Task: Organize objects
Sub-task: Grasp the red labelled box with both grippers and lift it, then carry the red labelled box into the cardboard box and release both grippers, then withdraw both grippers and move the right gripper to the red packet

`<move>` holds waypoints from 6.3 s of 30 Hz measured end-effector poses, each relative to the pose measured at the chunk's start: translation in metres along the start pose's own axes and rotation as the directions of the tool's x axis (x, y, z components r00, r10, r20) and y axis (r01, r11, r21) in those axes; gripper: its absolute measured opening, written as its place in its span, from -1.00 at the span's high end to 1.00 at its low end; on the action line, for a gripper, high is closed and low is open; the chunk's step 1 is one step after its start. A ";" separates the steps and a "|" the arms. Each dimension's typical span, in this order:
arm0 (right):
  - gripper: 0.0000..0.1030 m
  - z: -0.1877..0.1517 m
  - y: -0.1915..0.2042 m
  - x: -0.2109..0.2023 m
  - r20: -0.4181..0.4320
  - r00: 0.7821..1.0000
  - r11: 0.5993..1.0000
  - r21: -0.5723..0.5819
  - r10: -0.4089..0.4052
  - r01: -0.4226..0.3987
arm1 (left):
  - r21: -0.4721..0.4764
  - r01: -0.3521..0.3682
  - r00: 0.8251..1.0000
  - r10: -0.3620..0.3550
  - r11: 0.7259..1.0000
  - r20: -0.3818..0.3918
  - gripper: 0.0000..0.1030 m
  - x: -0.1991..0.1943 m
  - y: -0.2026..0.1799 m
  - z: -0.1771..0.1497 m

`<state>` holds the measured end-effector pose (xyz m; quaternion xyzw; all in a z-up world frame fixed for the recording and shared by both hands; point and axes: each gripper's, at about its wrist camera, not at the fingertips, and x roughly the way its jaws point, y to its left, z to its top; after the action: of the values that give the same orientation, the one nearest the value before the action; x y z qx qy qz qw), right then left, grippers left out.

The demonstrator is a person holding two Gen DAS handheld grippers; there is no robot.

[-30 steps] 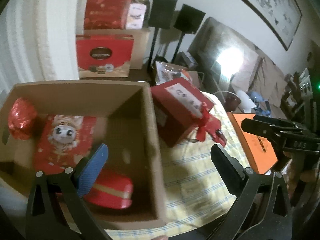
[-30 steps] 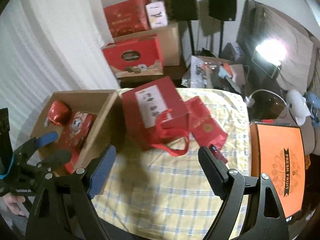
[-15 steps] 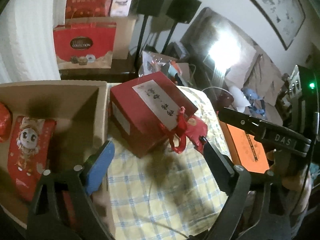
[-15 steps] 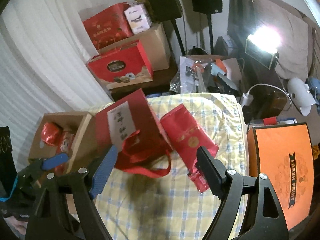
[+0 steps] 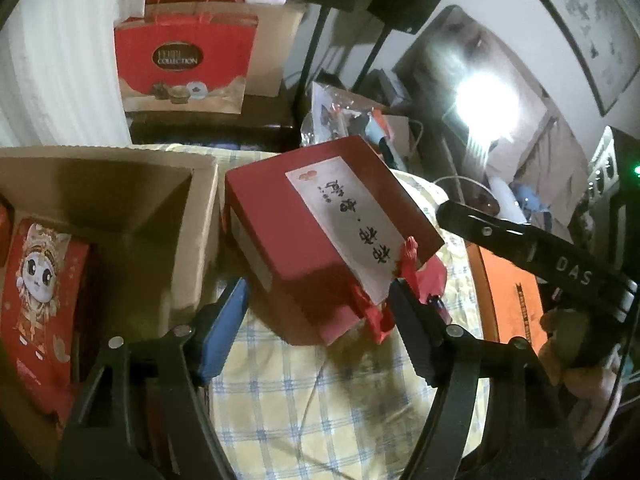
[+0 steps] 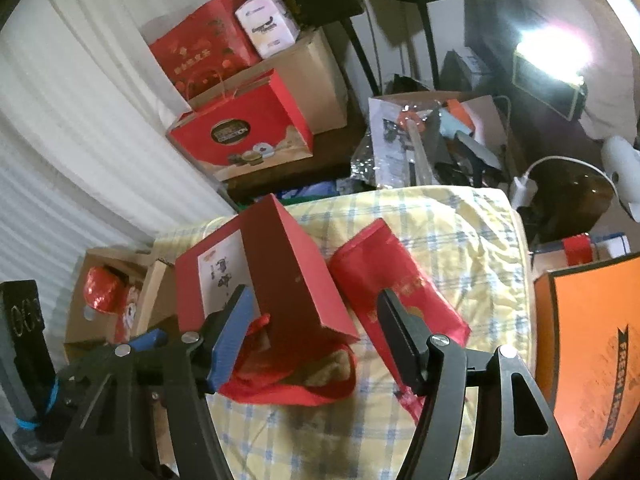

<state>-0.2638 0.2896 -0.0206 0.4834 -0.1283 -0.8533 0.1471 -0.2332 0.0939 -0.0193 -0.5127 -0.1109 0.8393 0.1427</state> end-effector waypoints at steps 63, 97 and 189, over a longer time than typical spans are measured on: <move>-0.06 -0.015 0.036 -0.083 0.072 0.987 0.989 0.041 0.141 -0.145 | 0.018 0.191 0.975 -0.192 0.981 0.108 -0.19 -0.082 -0.016 0.006; -0.06 0.006 0.277 -0.077 0.020 0.951 0.929 -0.219 0.309 -0.298 | -0.095 0.055 0.945 -0.021 0.994 0.327 -0.18 -0.251 0.152 0.026; -0.67 -0.071 0.115 -0.081 0.091 0.991 0.976 -0.184 -0.098 0.113 | 0.191 -0.052 0.983 0.017 0.980 0.182 -0.99 -0.122 0.040 -0.042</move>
<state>-0.1484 0.2085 0.0488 0.4384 -0.0267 -0.8872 0.1416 -0.1478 0.0149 0.0493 -0.4202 -0.0314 0.8913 0.1671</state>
